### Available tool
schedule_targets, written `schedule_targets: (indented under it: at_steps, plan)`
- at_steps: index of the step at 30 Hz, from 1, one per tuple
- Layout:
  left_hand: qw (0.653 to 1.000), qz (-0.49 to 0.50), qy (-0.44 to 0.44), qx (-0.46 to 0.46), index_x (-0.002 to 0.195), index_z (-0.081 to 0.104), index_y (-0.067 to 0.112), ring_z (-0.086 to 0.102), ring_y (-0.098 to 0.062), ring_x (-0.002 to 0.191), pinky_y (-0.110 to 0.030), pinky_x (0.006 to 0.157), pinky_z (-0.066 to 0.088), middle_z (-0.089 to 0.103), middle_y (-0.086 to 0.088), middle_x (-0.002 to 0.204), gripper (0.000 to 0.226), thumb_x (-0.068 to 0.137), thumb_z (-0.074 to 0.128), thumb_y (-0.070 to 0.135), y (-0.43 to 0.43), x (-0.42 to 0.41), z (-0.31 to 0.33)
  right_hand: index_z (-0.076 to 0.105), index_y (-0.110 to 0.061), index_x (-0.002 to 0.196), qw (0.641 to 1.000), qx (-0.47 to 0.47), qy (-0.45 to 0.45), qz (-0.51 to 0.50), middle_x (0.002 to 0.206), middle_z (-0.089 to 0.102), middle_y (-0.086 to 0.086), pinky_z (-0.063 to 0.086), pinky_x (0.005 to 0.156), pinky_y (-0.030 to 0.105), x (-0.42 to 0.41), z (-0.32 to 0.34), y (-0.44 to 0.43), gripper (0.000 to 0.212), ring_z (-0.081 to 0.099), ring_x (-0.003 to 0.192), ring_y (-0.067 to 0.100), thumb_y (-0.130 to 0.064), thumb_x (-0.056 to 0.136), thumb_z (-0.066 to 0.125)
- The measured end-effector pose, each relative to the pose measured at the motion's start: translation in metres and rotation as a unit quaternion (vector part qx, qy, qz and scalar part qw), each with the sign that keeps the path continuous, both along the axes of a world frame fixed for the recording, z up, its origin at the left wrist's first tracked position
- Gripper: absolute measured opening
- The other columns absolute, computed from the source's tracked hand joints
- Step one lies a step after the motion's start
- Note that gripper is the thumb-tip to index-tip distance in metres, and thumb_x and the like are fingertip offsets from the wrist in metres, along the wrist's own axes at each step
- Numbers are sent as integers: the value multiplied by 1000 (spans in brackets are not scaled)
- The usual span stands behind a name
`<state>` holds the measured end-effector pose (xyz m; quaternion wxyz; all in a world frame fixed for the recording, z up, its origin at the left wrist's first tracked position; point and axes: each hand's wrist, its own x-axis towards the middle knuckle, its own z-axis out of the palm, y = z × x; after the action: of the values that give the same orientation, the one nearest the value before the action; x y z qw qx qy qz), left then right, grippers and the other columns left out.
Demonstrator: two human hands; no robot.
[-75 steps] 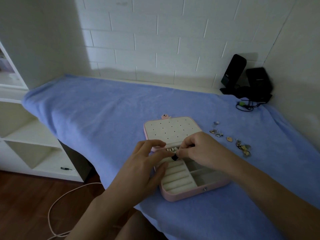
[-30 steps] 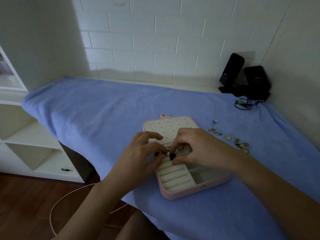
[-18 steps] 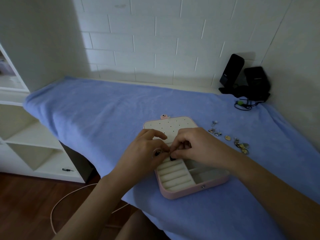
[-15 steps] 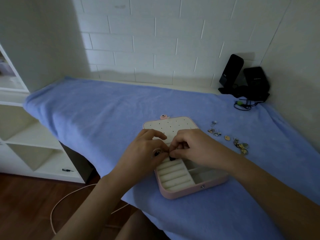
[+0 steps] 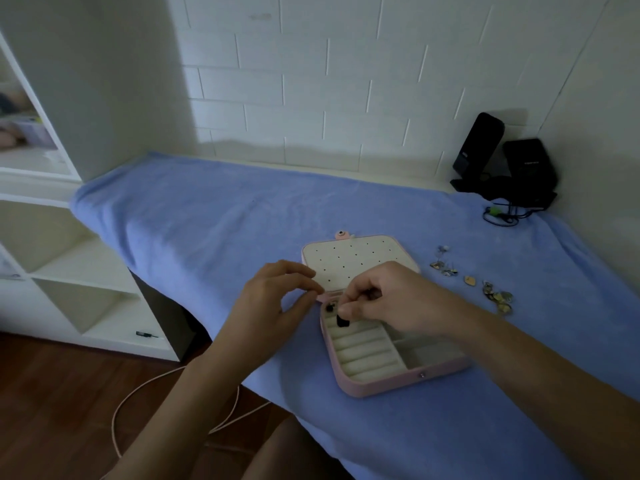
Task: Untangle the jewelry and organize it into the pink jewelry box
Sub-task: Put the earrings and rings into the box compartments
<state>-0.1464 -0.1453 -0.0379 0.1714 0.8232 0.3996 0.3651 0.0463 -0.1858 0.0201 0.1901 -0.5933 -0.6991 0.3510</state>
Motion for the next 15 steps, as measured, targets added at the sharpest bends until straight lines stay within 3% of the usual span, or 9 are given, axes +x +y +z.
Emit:
schedule_targets:
  at_steps: [4, 9, 15]
  plan:
    - [1000, -9, 10, -13, 91, 73, 24, 51, 2, 100, -2, 81, 34, 59, 16, 106, 19, 84, 57, 31, -4, -8, -6, 72, -15, 87, 999, 15, -38, -11, 62, 48, -6, 31, 44, 5, -15, 0, -3, 15, 39, 46, -1, -29, 86, 67]
    - [999, -36, 9, -22, 93, 73, 24, 50, 3, 101, -2, 82, 34, 59, 15, 108, 41, 82, 42, 49, -7, -11, -7, 71, -11, 82, 997, 22, -52, -45, 55, 44, -7, 30, 43, 9, -17, 0, 0, 17, 37, 42, 1, -27, 86, 68]
    - [999, -42, -3, -26, 94, 71, 26, 50, 2, 102, -4, 83, 36, 59, 15, 109, 33, 83, 47, 45, -8, -11, -8, 72, -10, 86, 995, 38, -90, -36, 63, 46, 2, 29, 41, 11, -21, -2, 0, 20, 34, 49, 6, -30, 87, 66]
